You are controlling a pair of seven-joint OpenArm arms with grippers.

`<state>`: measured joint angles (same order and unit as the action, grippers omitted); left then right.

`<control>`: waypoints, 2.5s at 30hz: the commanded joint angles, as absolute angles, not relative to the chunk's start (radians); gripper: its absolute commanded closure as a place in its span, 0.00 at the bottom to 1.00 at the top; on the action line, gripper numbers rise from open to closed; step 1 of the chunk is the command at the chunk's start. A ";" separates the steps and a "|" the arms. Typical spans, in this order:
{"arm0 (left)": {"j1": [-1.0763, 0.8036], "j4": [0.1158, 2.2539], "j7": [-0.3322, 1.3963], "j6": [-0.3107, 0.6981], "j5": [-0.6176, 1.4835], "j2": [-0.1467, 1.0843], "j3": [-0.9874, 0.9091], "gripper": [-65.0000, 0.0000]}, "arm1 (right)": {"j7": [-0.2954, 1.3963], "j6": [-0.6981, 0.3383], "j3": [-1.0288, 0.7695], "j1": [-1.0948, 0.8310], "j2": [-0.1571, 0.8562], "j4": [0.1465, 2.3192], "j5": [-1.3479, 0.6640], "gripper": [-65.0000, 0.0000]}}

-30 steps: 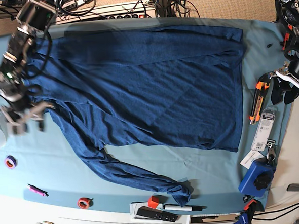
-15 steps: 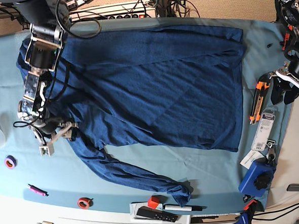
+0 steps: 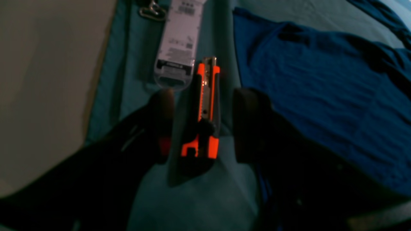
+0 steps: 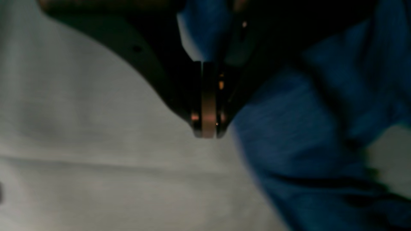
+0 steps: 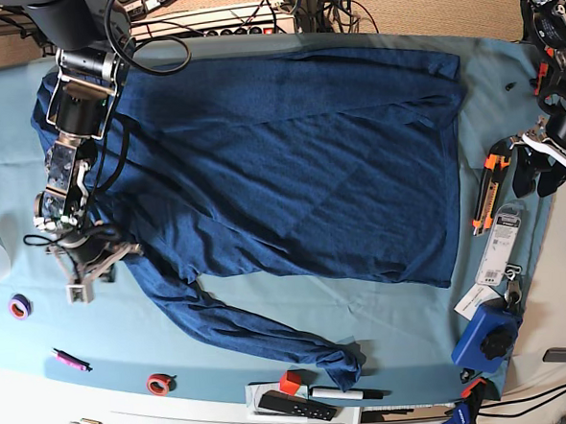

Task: Layout the t-shirt on the table in an organized manner, then fold the t-shirt properly
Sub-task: 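Move the right gripper down toward the shirt sleeve, then grasp the shirt side beside the sleeve with the right gripper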

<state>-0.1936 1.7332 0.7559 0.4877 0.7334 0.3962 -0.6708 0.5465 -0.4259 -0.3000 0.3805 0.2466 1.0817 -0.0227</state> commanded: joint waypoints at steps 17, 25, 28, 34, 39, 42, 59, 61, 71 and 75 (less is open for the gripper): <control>-0.186 1.747 0.736 0.491 0.739 0.415 -0.678 0.54 | 0.761 -0.479 -0.303 0.514 0.267 1.098 -0.131 0.53; -0.186 1.747 0.736 0.491 0.739 0.413 -0.678 0.54 | 0.789 -0.472 -0.303 0.375 0.274 1.098 -0.254 0.41; -0.186 1.747 0.736 0.491 0.740 0.413 -0.678 0.54 | 0.724 -0.472 -0.303 0.314 0.274 1.098 -0.253 0.41; -0.186 1.747 0.736 0.491 0.740 0.413 -0.678 0.54 | 0.676 -0.477 -0.303 0.285 0.274 1.098 -0.254 0.45; -0.186 1.747 0.736 0.491 0.740 0.413 -0.678 0.54 | 0.630 -0.487 -0.303 0.286 0.275 1.099 -0.253 1.00; -0.186 1.747 0.736 0.491 0.740 0.413 -0.678 0.54 | 0.594 -0.487 -0.303 0.286 0.275 1.099 -0.253 1.00; -0.186 1.747 0.736 0.491 0.740 0.413 -0.678 0.54 | 0.495 -0.466 -0.303 0.455 0.275 1.098 -0.106 1.00; -0.187 1.747 0.736 0.491 0.740 0.413 -0.678 0.54 | 0.486 -0.457 -0.303 0.454 0.275 1.098 -0.103 1.00; -0.185 1.747 0.791 0.495 0.813 0.413 -0.676 0.54 | 0.492 -0.363 -0.303 0.443 0.275 1.098 -0.080 1.00; -0.154 1.728 0.777 0.483 0.830 0.413 -0.637 0.54 | 0.498 -0.305 -0.303 0.443 0.275 1.098 -0.039 1.00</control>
<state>-0.1692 1.7149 0.8024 0.4797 0.8131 0.3958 -0.6350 0.5236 -0.3092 -0.3004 0.4126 0.2604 1.0805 -0.0334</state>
